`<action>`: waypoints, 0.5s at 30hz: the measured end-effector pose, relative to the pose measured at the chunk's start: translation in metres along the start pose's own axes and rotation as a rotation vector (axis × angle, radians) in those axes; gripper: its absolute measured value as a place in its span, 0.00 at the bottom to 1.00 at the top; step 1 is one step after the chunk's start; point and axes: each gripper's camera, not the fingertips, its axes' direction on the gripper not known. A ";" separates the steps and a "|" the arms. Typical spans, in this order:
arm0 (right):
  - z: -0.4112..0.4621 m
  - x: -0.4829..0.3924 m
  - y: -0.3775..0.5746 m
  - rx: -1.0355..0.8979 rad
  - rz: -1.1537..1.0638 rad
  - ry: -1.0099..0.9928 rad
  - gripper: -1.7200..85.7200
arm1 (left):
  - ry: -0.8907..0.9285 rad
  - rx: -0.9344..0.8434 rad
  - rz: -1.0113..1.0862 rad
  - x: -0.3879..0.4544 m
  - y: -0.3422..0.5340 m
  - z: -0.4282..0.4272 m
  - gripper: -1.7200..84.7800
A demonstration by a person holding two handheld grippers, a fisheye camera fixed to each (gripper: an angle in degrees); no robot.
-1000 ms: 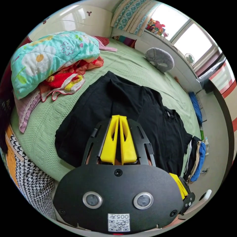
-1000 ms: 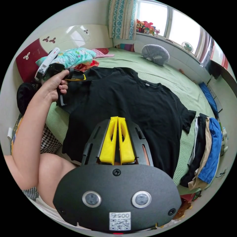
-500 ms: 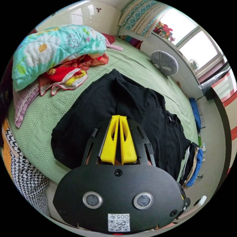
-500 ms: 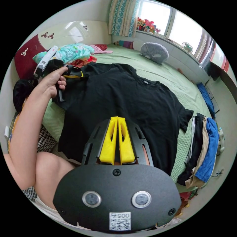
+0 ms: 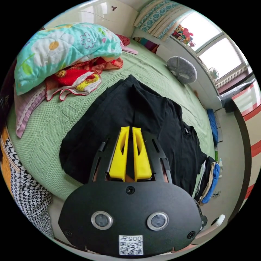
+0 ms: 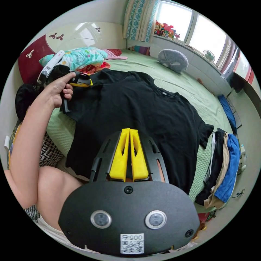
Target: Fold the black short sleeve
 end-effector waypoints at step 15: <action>0.040 -0.010 -0.011 -0.013 -0.005 0.003 0.01 | 0.028 -0.026 0.035 -0.012 -0.002 0.044 0.06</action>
